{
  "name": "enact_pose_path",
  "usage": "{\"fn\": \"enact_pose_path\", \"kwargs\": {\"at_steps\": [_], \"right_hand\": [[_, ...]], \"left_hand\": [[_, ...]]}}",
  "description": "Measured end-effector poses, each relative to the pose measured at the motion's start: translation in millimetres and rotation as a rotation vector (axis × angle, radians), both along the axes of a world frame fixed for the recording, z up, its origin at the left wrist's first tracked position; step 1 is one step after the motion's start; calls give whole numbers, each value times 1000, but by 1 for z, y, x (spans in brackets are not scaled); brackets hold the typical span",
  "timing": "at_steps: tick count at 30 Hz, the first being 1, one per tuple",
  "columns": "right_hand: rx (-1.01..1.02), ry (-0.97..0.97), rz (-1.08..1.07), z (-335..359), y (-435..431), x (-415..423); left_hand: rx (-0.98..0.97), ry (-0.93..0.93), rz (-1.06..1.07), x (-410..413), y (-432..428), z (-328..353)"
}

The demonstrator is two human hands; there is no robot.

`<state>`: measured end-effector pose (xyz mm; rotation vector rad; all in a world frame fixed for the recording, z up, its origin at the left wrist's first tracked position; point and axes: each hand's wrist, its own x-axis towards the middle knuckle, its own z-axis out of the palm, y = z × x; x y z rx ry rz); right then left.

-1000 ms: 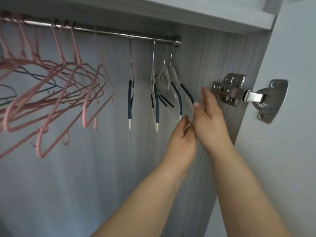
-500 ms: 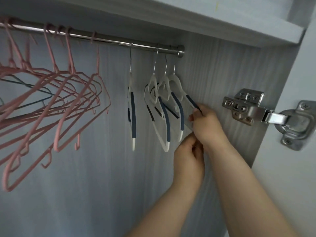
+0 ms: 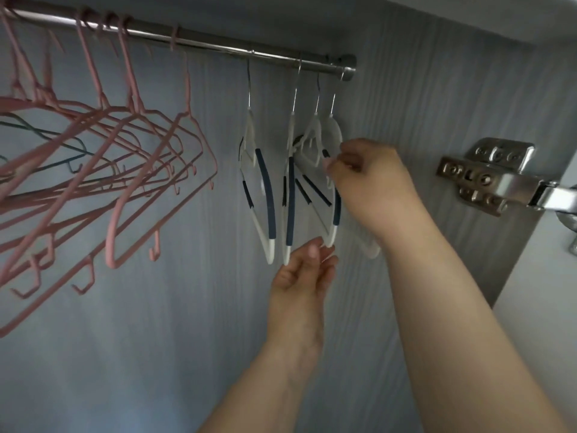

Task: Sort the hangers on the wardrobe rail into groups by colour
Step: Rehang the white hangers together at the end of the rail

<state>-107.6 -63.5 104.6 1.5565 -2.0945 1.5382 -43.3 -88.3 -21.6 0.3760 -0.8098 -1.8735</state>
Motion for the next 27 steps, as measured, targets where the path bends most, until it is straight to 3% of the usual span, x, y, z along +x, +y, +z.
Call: {"fn": "enact_pose_path", "kwargs": {"at_steps": [4, 7, 12, 18, 22, 27], "right_hand": [[210, -134, 100, -8, -18, -2], [234, -294, 187, -13, -29, 0], [76, -140, -5, -7, -47, -5], [157, -124, -32, 11, -69, -14], [176, -201, 12, -5, -75, -17], [174, -307, 86, -54, -61, -6]], "left_hand": [[170, 130, -122, 6, -11, 7], [240, 151, -210, 7, -20, 12], [253, 176, -220, -3, -33, 26], [142, 194, -263, -15, -36, 32], [114, 192, -271, -14, -36, 25], [239, 81, -261, -5, -41, -5]]}}
